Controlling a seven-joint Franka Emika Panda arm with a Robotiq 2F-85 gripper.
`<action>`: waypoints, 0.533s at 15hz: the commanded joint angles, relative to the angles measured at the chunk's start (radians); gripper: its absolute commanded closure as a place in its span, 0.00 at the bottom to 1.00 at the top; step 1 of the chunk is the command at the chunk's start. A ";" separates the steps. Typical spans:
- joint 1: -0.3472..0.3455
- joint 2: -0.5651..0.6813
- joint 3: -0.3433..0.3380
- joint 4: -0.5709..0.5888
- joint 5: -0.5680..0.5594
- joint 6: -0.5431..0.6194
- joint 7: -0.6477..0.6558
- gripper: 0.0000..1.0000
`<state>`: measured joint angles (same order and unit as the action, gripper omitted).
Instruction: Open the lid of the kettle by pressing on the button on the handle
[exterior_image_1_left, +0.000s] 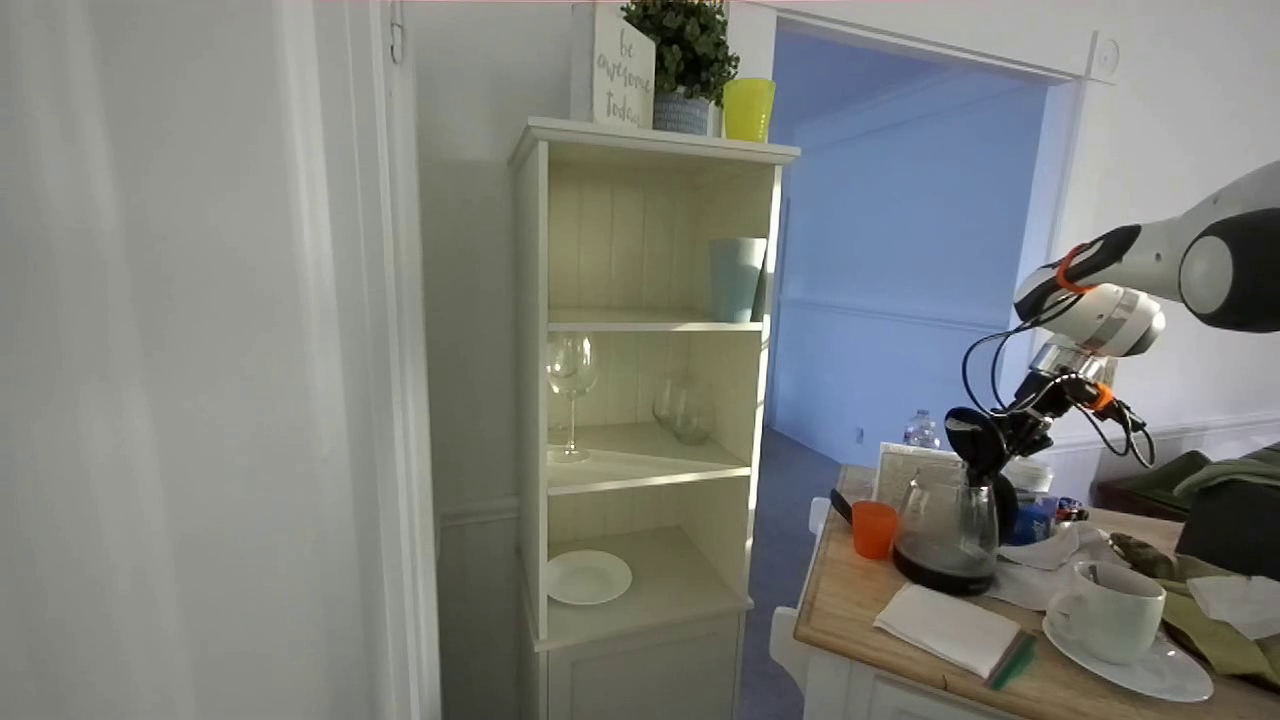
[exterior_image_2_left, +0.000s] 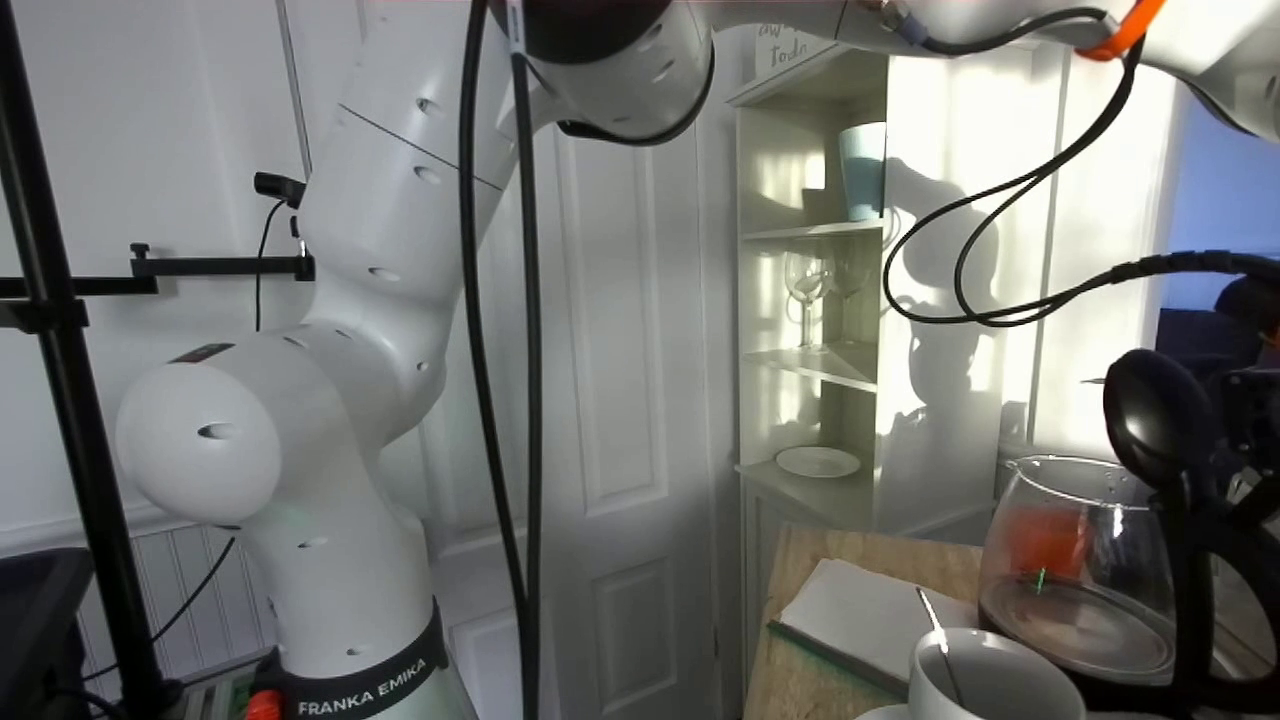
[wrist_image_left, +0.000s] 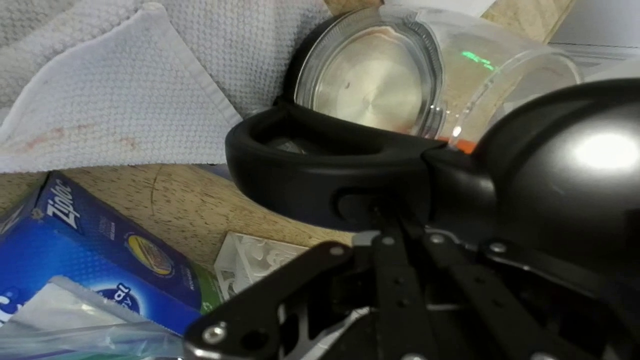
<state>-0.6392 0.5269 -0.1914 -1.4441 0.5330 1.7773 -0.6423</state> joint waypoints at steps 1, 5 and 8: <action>-0.020 0.062 0.020 0.011 -0.020 -0.024 0.024 0.95; -0.035 0.006 0.008 -0.002 -0.030 -0.039 0.033 0.95; -0.049 -0.031 -0.001 -0.022 -0.047 -0.032 0.032 0.95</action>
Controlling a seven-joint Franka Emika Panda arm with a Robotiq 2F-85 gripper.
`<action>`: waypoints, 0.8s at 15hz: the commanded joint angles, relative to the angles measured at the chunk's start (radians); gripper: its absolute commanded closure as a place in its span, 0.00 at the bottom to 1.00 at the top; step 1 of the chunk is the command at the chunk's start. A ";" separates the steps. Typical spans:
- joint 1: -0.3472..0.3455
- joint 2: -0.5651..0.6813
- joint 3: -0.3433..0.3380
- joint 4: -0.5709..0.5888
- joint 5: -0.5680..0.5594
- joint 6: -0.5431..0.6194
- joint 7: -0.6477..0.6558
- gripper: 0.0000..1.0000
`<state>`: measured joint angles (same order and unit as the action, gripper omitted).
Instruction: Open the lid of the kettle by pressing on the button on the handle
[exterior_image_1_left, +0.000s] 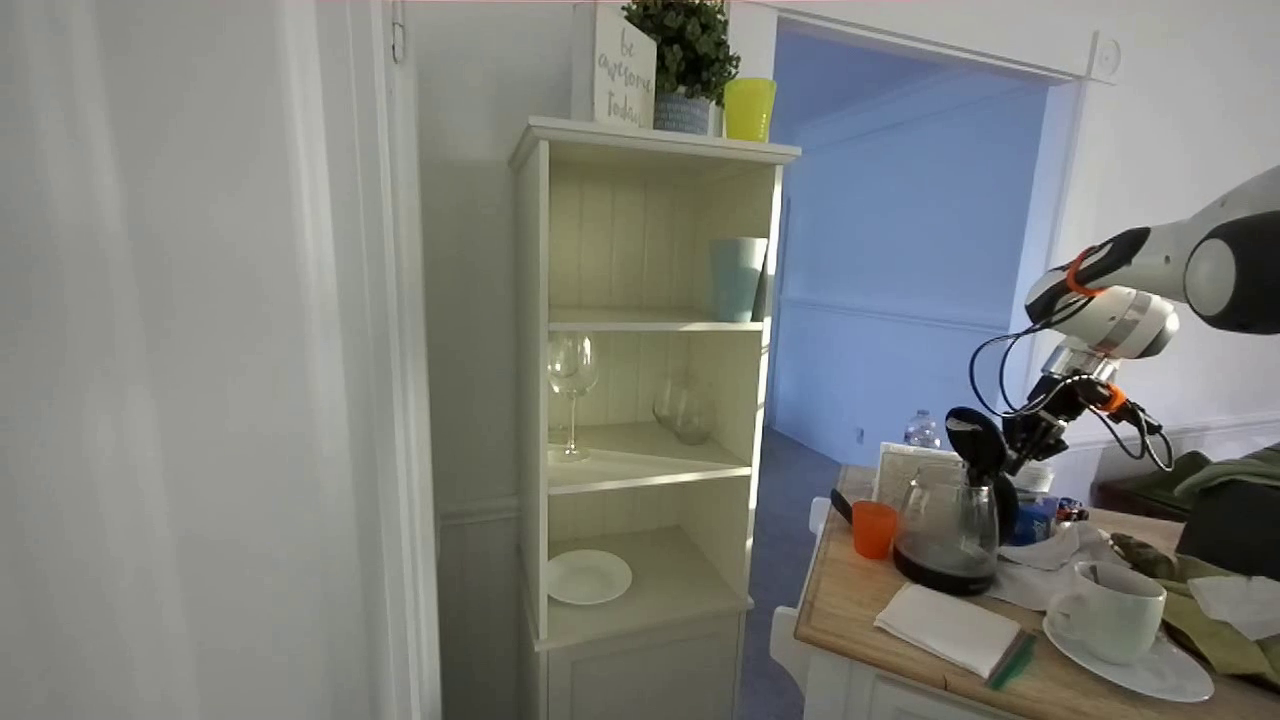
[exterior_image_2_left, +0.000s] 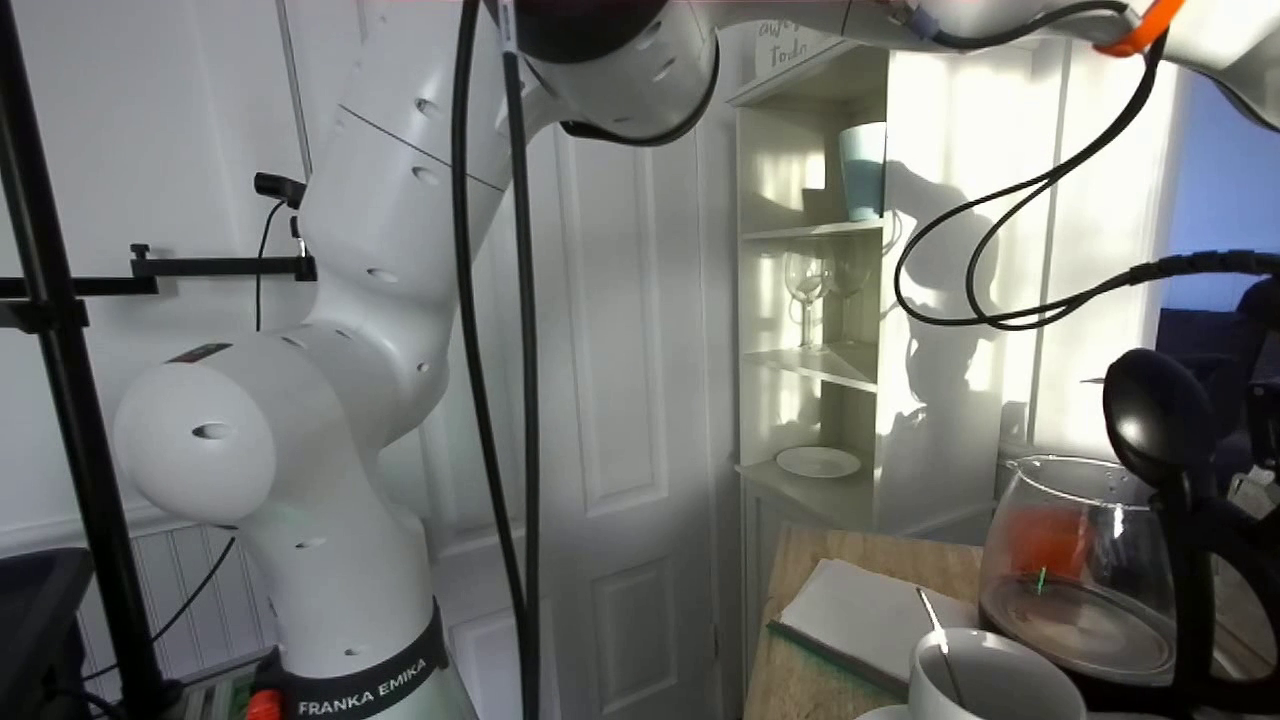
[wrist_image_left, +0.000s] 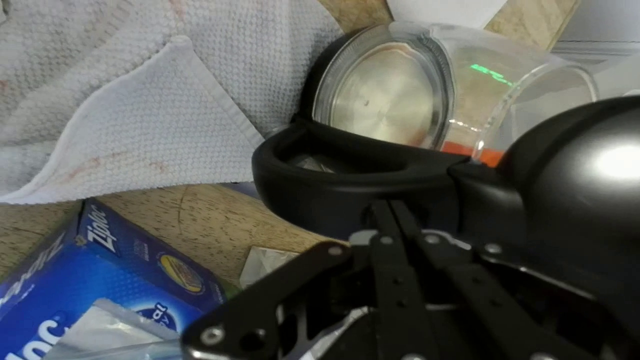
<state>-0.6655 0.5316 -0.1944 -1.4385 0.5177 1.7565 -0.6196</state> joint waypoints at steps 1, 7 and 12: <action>-0.027 -0.048 -0.002 -0.032 -0.041 -0.016 0.009 0.95; -0.022 -0.225 -0.023 -0.114 -0.107 -0.071 0.028 0.94; 0.057 -0.434 -0.061 -0.222 -0.224 -0.134 0.195 0.69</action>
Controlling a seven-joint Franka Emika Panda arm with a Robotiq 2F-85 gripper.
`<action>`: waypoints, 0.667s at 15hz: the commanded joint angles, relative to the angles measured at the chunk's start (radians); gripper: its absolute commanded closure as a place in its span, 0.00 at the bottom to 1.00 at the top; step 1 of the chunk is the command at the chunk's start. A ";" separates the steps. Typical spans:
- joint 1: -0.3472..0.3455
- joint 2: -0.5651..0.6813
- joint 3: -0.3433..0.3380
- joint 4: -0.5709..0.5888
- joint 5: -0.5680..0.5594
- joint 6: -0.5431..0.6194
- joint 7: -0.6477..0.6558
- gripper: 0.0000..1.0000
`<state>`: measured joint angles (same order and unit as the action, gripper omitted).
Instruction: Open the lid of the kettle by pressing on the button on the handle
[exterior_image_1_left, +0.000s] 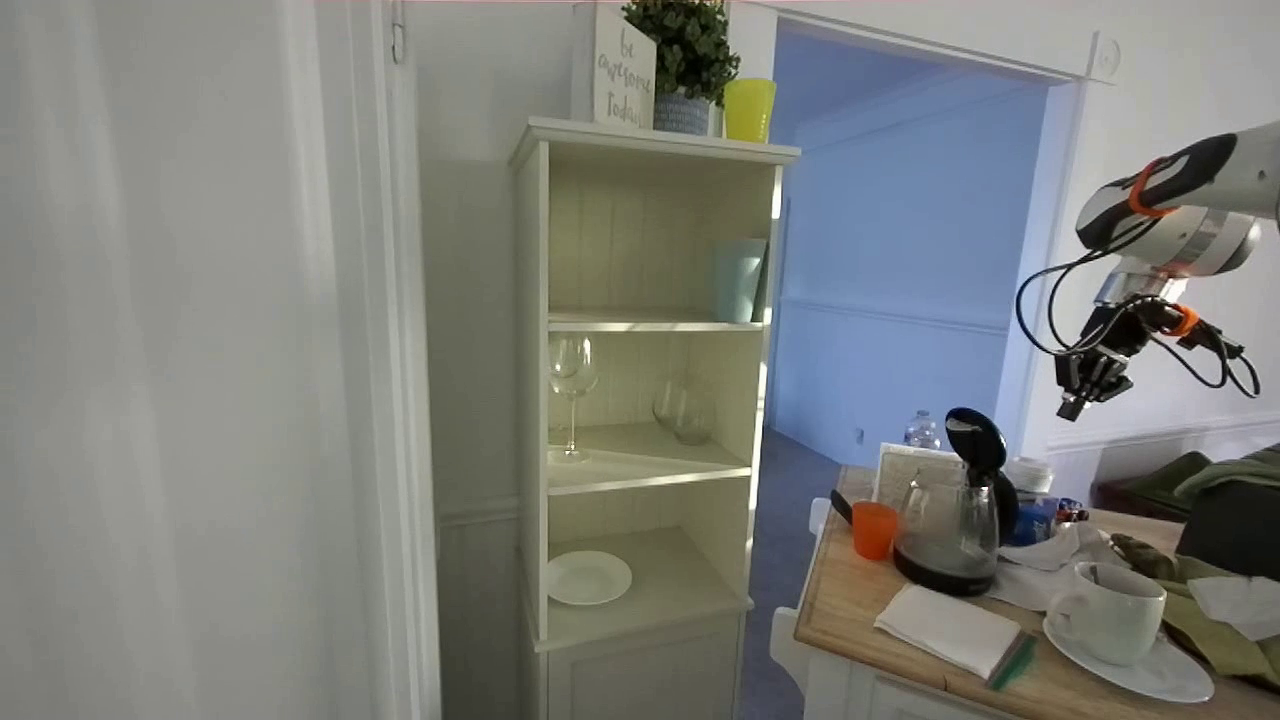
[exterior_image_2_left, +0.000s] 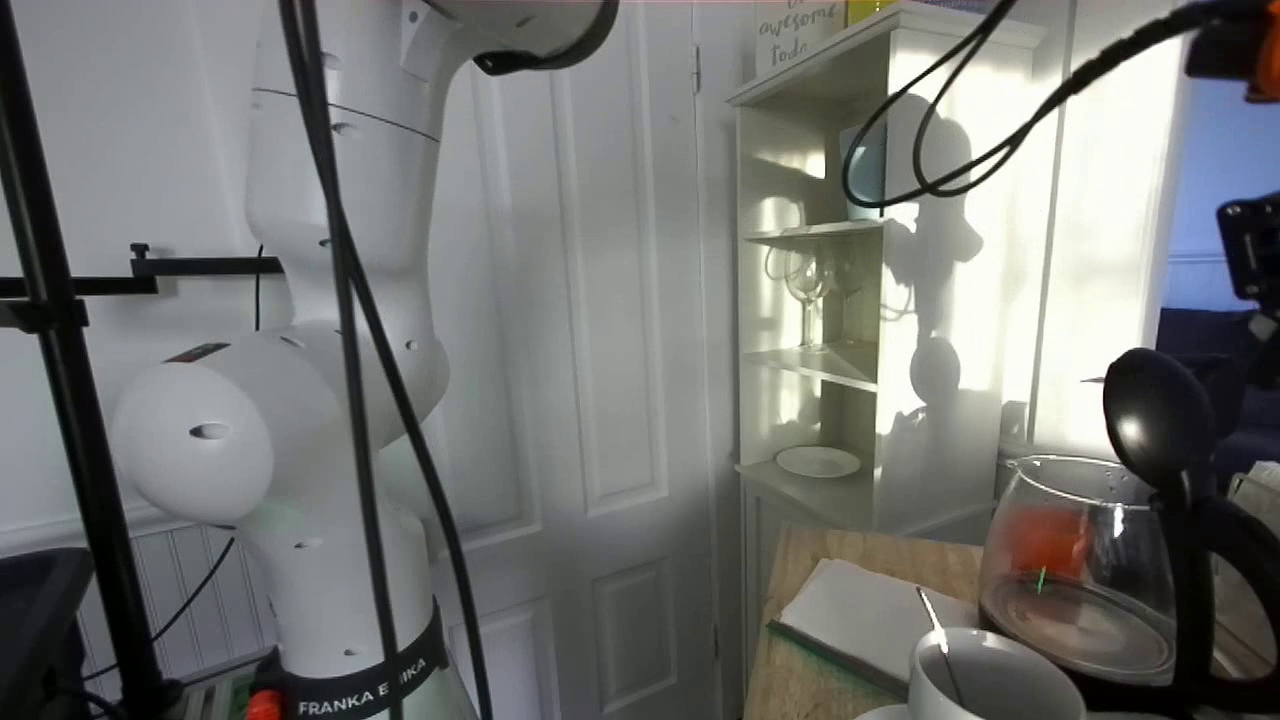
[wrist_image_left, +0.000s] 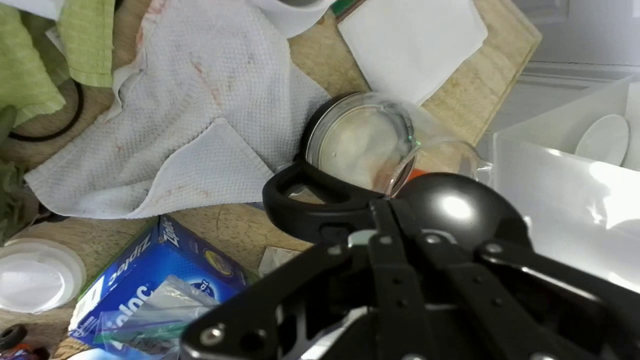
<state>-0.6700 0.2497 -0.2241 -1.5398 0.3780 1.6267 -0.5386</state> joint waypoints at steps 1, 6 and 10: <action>0.082 -0.191 -0.039 -0.144 -0.110 -0.006 0.164 0.68; 0.208 -0.367 -0.063 -0.258 -0.270 0.039 0.383 0.35; 0.289 -0.493 -0.030 -0.376 -0.453 0.101 0.535 0.07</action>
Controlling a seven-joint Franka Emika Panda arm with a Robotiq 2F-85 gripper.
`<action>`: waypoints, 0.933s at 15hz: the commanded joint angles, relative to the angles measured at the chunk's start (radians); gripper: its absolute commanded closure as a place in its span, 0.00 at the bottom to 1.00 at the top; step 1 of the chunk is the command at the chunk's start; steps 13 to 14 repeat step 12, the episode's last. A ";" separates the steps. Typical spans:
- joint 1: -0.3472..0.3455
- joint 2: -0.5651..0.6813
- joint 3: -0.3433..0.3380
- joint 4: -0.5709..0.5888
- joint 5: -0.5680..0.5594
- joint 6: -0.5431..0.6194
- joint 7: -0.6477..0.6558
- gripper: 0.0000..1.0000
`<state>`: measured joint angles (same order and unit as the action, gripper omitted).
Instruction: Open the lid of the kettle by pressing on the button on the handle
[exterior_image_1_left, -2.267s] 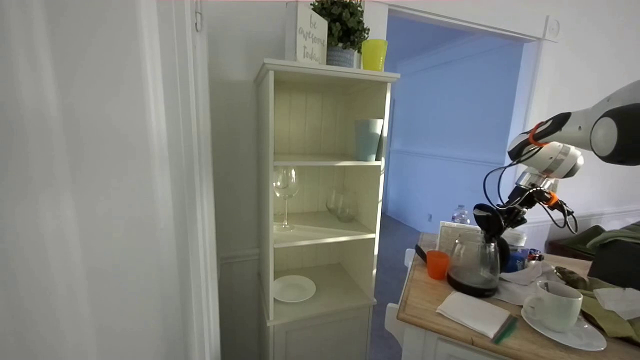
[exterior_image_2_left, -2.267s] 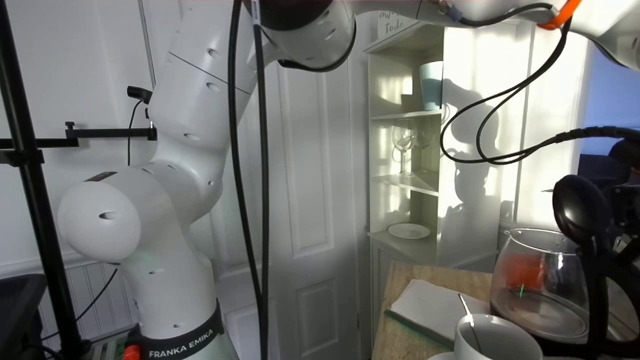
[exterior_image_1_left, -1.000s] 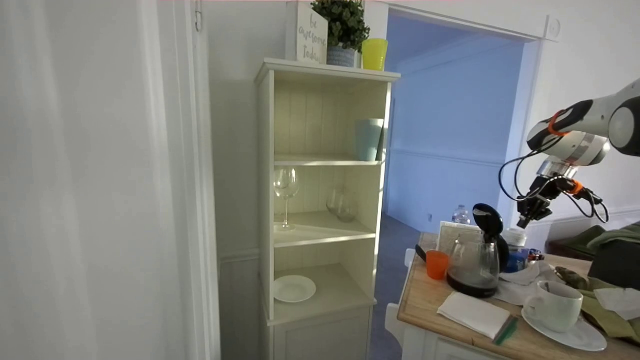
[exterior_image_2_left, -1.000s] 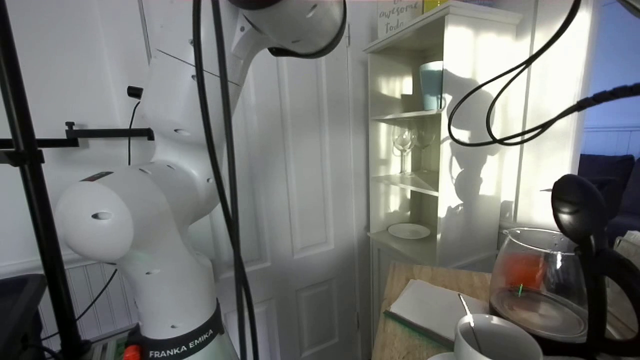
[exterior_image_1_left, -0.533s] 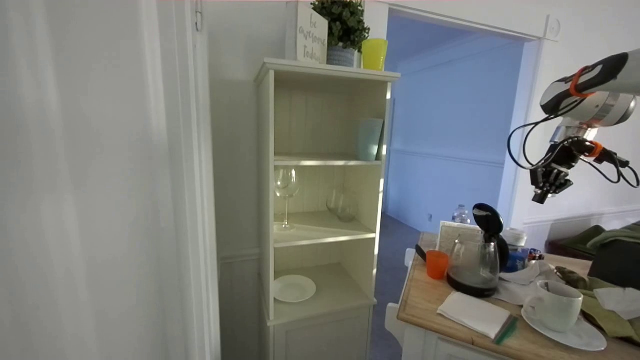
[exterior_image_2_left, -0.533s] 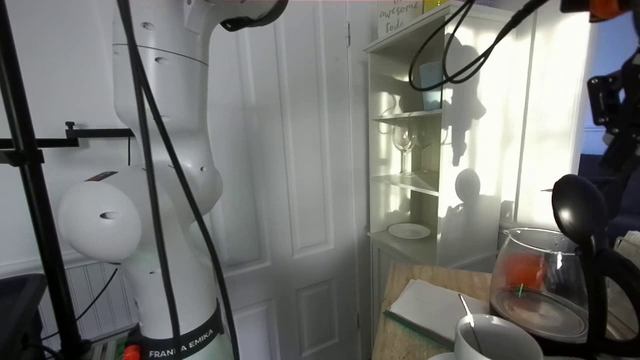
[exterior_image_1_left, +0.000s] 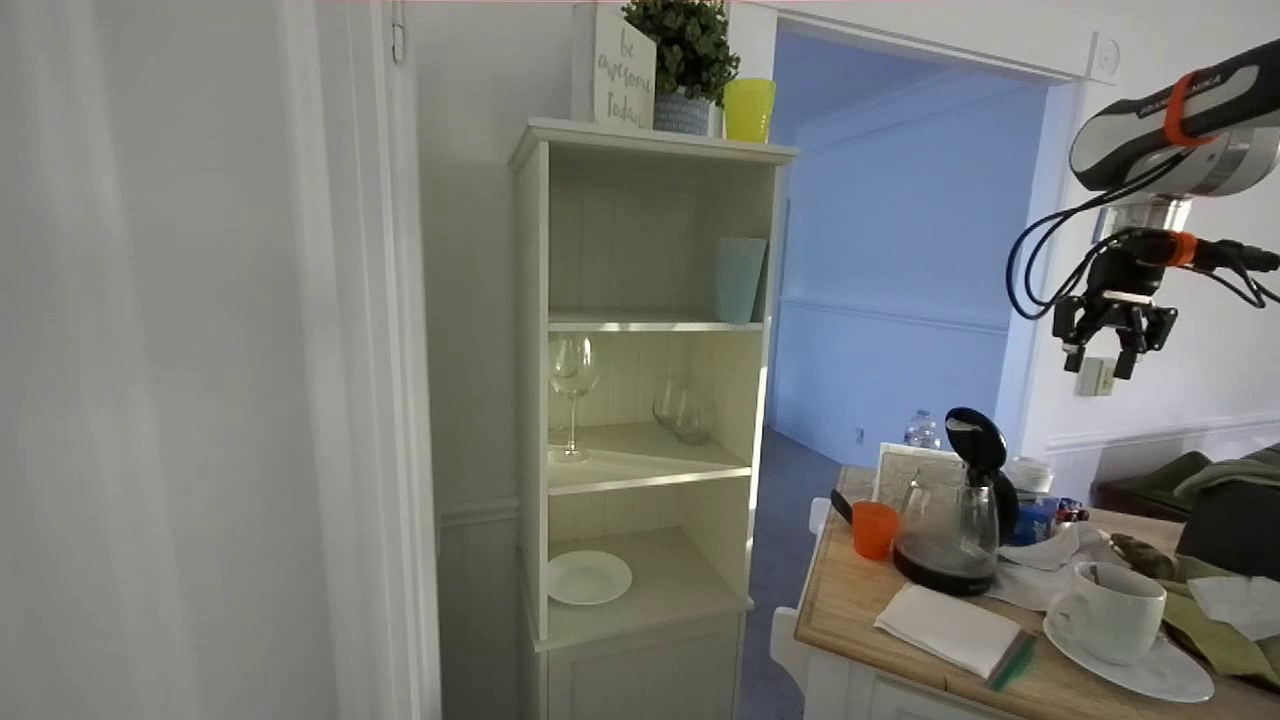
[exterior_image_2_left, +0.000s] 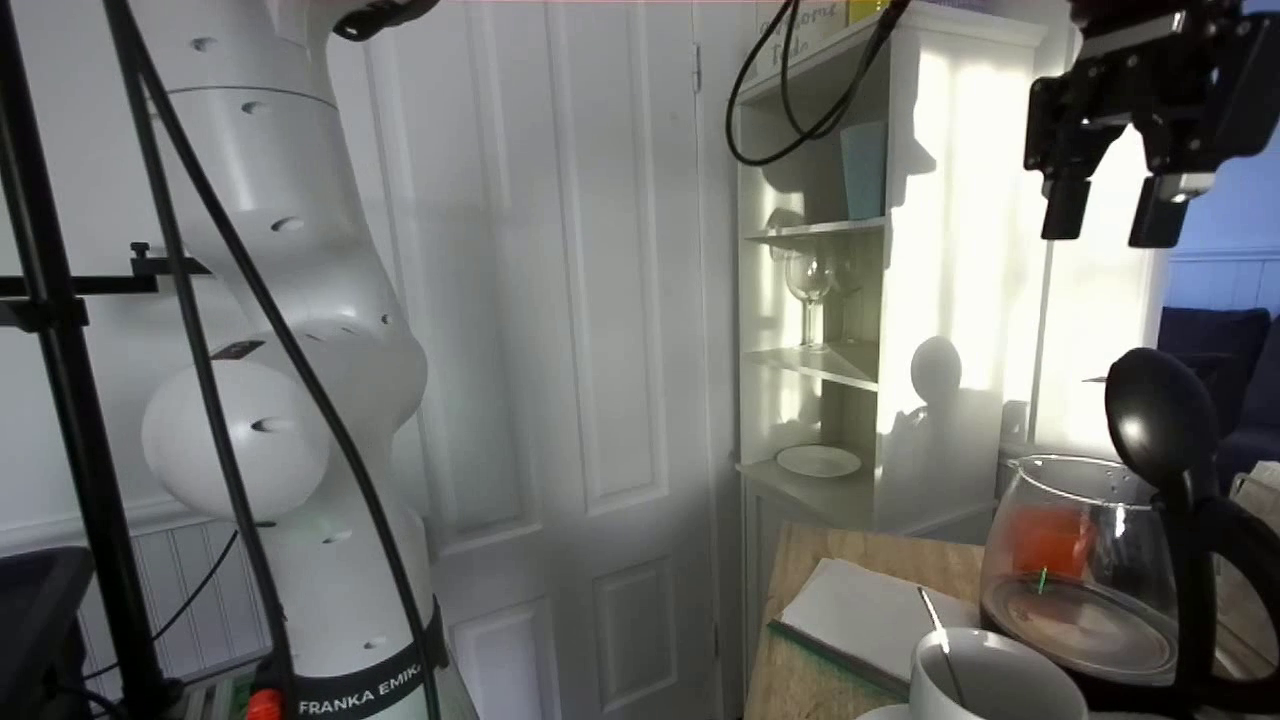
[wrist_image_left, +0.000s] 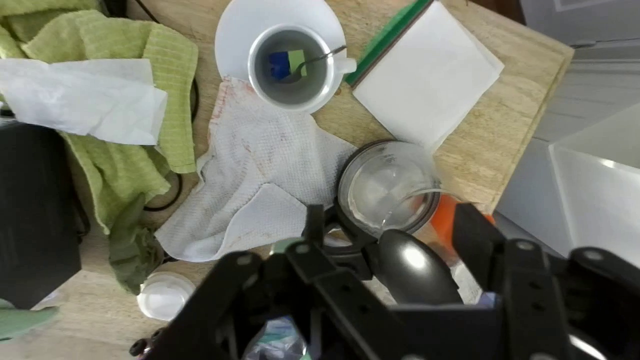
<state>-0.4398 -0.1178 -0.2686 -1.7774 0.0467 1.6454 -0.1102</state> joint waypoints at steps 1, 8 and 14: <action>0.076 -0.164 0.027 -0.183 -0.164 0.124 0.137 0.02; 0.119 -0.134 0.011 -0.155 -0.195 0.136 0.142 0.00; 0.117 -0.124 0.004 -0.151 -0.195 0.136 0.140 0.00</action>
